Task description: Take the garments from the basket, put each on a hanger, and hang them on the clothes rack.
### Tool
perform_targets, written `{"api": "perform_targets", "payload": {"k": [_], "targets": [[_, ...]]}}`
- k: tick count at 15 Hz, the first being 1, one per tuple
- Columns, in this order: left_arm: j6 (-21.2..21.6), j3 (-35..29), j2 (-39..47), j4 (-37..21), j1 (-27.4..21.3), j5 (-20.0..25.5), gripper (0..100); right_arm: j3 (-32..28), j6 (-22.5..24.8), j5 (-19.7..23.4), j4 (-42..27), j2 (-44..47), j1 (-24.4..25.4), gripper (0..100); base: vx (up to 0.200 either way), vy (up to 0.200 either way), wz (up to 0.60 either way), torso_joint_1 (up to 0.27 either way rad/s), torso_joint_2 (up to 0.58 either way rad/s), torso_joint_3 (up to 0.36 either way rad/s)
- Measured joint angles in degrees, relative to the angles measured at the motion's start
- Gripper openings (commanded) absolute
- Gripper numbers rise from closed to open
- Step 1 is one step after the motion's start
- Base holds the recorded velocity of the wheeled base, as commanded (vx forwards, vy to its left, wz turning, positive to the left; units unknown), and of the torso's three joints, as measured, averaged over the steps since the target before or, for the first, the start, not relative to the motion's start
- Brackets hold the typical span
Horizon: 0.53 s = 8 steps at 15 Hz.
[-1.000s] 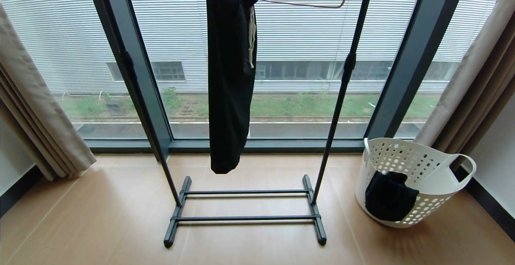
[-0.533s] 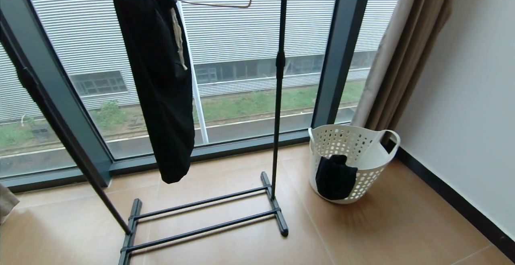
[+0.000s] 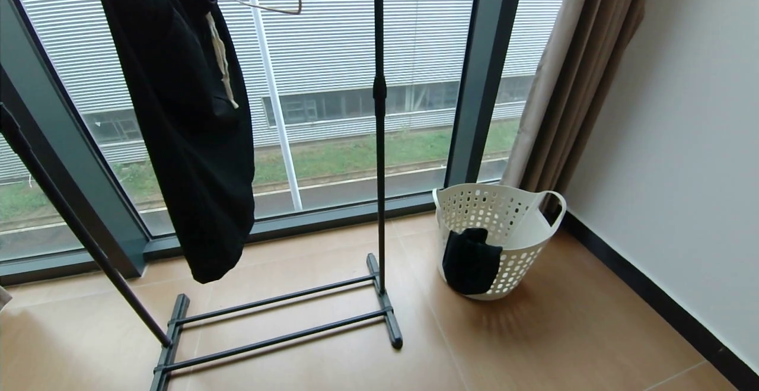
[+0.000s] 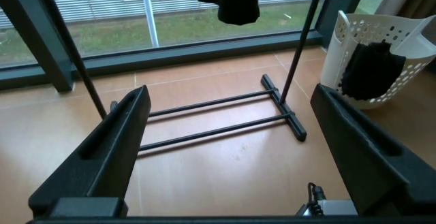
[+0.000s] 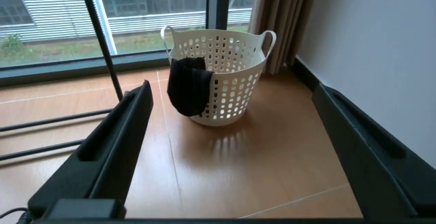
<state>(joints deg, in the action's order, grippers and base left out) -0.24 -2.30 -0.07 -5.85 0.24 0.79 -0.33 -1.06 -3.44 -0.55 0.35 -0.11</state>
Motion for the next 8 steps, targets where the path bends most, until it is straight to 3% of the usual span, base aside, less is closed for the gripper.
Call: {"api": "perform_targets", "payload": {"k": [3, 8], "targets": [[0.0, 0.0, 0.0, 0.0, 0.0, 0.0, 100, 0.0, 0.0, 0.0, 0.0, 0.0, 0.0, 100, 0.0, -0.2, 0.0, 0.001, 0.0, 0.004], [0.0, 0.0, 0.0, 0.0, 0.0, 0.0, 100, 0.0, 0.0, 0.0, 0.0, 0.0, 0.0, 100, 0.2, 0.0, 0.0, 0.002, 0.0, 0.0]]}}
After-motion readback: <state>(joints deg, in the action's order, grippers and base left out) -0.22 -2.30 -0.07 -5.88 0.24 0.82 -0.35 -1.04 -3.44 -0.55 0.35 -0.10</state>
